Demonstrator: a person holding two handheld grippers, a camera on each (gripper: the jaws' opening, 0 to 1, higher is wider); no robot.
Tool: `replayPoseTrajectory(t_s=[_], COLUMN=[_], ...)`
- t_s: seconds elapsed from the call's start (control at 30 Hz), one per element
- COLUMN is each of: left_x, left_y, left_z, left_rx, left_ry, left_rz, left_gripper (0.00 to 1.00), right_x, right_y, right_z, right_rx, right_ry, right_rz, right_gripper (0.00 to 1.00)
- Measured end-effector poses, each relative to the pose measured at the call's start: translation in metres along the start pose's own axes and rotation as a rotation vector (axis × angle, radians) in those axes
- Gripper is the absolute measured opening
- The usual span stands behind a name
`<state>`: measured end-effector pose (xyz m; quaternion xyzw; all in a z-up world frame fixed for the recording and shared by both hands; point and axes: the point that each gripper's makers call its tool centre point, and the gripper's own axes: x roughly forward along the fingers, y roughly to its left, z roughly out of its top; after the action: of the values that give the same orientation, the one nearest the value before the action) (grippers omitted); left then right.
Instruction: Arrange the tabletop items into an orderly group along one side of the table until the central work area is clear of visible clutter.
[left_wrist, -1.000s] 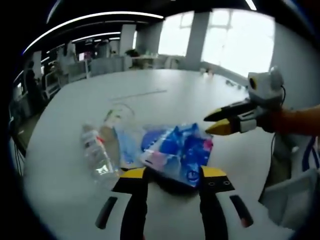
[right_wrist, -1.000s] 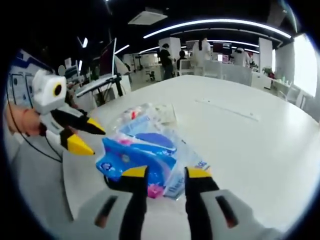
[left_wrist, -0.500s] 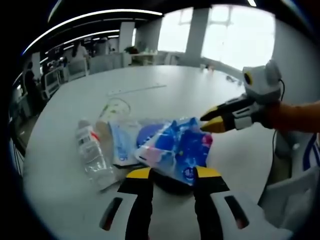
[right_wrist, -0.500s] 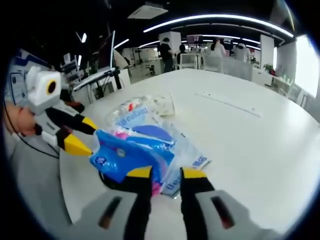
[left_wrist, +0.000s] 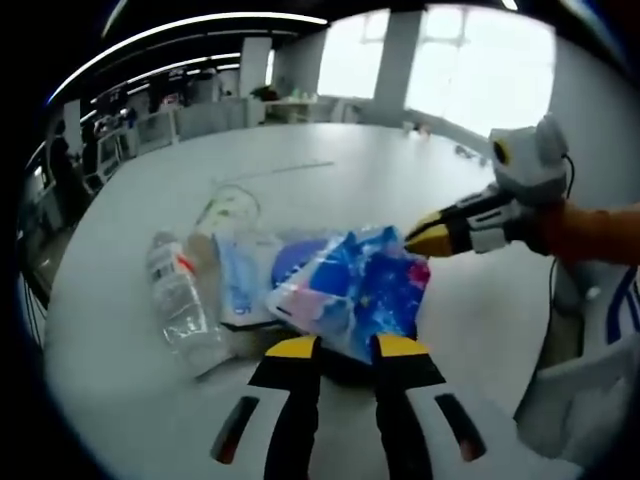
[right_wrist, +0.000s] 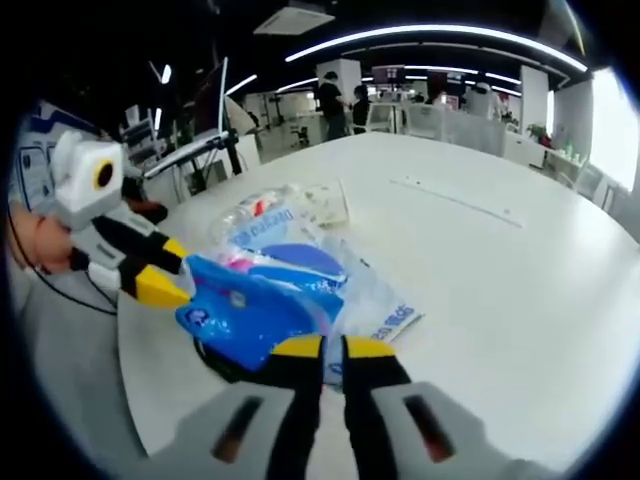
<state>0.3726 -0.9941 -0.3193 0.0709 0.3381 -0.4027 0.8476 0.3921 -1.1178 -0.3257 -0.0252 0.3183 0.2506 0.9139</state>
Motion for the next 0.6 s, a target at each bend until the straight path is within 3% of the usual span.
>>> replayPoseTrajectory(t_s=[0.6], left_x=[-0.0027], left_y=[0.0018], left_z=[-0.0014], left_rx=[0.004], left_ry=[-0.004], left_rz=[0.001], left_gripper=[0.00], right_x=[-0.0016], right_y=[0.0044], right_z=[0.0006], right_rx=[0.008], right_ry=[-0.009], right_rz=[0.008], right_gripper=[0.00])
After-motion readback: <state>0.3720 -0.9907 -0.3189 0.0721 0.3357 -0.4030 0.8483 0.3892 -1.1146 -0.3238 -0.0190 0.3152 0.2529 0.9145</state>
